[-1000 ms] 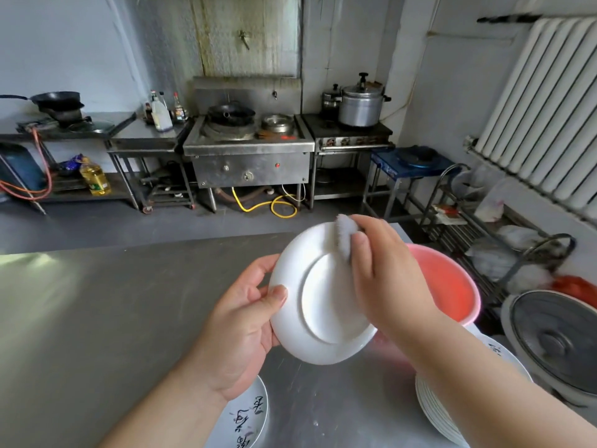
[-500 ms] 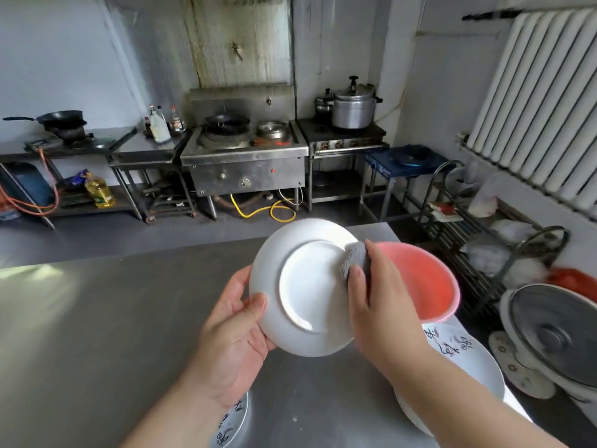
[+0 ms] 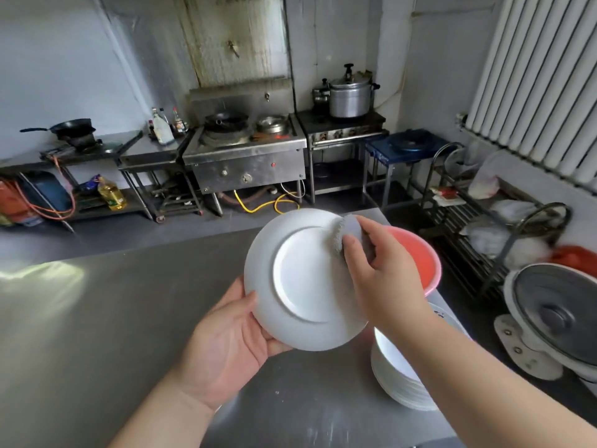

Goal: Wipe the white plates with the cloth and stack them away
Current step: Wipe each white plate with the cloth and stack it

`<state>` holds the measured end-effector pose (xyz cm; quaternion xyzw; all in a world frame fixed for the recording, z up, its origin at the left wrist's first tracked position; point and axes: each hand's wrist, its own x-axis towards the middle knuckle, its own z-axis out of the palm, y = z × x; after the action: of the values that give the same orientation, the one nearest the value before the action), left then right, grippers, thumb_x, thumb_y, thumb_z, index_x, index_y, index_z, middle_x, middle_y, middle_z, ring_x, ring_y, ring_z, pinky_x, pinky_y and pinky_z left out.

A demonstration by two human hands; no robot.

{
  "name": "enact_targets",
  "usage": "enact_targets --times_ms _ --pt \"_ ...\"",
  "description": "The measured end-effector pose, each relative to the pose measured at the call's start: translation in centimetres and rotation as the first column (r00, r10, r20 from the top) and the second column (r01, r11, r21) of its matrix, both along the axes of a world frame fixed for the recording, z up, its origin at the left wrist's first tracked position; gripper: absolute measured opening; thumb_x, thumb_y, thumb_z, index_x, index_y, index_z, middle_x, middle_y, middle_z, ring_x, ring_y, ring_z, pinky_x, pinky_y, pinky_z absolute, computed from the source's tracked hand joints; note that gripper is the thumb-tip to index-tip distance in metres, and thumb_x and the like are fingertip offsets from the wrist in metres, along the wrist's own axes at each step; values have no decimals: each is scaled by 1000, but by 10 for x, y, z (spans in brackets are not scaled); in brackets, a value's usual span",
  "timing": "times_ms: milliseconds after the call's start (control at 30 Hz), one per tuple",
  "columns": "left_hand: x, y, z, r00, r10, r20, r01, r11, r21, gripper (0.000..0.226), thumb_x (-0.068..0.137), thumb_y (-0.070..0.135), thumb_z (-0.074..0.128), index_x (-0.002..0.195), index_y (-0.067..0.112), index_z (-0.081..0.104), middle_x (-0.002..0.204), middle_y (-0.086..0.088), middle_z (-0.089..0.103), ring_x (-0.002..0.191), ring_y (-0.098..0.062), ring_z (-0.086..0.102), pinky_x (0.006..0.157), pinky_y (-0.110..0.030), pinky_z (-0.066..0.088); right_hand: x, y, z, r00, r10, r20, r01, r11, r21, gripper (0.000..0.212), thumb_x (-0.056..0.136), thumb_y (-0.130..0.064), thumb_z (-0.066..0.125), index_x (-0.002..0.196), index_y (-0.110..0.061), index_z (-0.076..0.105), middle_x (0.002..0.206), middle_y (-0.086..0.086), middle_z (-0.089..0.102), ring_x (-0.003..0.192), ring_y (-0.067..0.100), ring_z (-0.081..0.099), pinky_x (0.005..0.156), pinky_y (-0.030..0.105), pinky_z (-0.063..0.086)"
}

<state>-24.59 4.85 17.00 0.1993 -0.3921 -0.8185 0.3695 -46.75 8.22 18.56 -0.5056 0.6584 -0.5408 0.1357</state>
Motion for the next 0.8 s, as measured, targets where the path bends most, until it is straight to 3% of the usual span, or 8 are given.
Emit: enact_targets --times_ms 67,167,367,433,533,600,700,800 --pt "-2 0 7 997 -7 73 4 999 41 66 86 30 77 147 17 58 146 -18 61 129 -39 63 90 -64 58 -12 -7 23 974 154 -167 -146 987 59 23 101 -41 58 124 -40 64 96 -23 68 100 1 61 80 18 49" --pt "-10 6 13 991 79 109 -84 995 50 57 80 28 75 136 18 69 142 -17 65 127 -35 66 86 -53 62 -20 -11 38 921 303 -246 -274 950 148 27 104 -41 57 129 -35 64 110 -15 70 104 7 62 87 27 49" --pt "-23 28 2 981 195 10 -195 980 37 54 89 25 68 143 17 64 145 -16 62 131 -36 63 90 -49 60 11 37 -15 994 100 36 -101 994 41 48 106 -46 48 150 -26 47 137 -14 62 125 9 57 105 37 47" --pt "-28 37 -5 983 178 38 -179 983 28 52 91 24 65 143 19 64 146 -16 62 132 -37 62 90 -51 60 -2 24 -7 997 77 -22 -75 996 48 44 105 -42 51 146 -26 51 126 -18 63 120 8 59 91 26 43" --pt "-37 47 -10 984 175 23 -175 985 -2 49 95 24 61 144 20 62 148 -16 61 135 -37 60 97 -54 57 -21 3 20 990 98 -99 -93 994 61 29 106 -39 53 132 -28 61 102 -15 69 102 11 63 79 27 46" --pt "-45 51 -8 973 228 -26 -228 974 3 47 96 24 60 143 19 63 147 -15 61 135 -36 60 98 -53 57 -17 3 17 987 117 -110 -113 992 48 32 106 -39 50 133 -24 61 111 -4 72 107 17 63 91 35 50" --pt "-49 53 -7 965 254 -68 -255 967 -3 46 98 25 59 144 19 63 149 -15 60 137 -35 58 100 -51 56 3 28 -13 998 63 19 -64 997 41 51 105 -45 48 153 -26 46 143 -5 60 133 13 52 110 31 40" --pt "-46 56 -10 988 148 -49 -149 989 -15 54 99 27 69 150 16 56 156 -18 52 143 -38 51 108 -54 50 5 36 -22 992 50 115 -53 998 23 45 105 -44 49 146 -26 51 136 -10 64 128 9 56 108 37 45"
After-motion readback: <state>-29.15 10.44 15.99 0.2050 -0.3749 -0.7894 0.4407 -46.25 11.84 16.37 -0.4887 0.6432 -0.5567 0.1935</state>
